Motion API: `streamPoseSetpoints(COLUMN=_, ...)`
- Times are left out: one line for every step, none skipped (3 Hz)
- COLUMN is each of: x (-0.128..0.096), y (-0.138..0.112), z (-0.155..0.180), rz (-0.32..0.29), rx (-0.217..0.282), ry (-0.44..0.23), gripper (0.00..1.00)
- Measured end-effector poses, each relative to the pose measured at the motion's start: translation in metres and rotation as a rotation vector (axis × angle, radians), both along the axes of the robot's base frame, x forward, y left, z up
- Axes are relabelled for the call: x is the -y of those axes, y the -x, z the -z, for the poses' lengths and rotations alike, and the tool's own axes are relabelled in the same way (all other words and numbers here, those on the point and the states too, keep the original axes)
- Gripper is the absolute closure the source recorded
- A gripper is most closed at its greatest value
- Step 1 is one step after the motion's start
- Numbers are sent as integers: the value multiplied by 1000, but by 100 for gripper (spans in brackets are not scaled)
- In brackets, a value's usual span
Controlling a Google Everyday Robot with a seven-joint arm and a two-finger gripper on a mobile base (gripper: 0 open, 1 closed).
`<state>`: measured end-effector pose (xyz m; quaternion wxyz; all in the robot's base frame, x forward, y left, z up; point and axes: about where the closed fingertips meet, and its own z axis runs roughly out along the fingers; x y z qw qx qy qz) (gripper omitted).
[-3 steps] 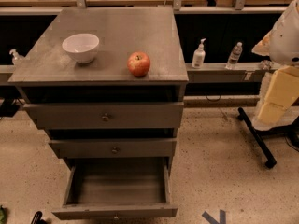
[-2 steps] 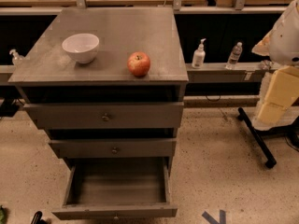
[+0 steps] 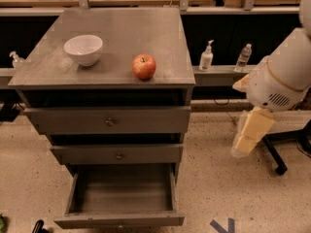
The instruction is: Close bottom drawer
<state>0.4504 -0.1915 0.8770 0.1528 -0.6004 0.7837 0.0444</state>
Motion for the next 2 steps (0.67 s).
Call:
streamPoseSetpoints(x=-10, y=-14, z=15, rz=4, rx=42, ry=-58, gripper=0)
streamPoseSetpoints(x=-10, y=-14, z=15, rz=4, rx=42, ry=-58, gripper=0)
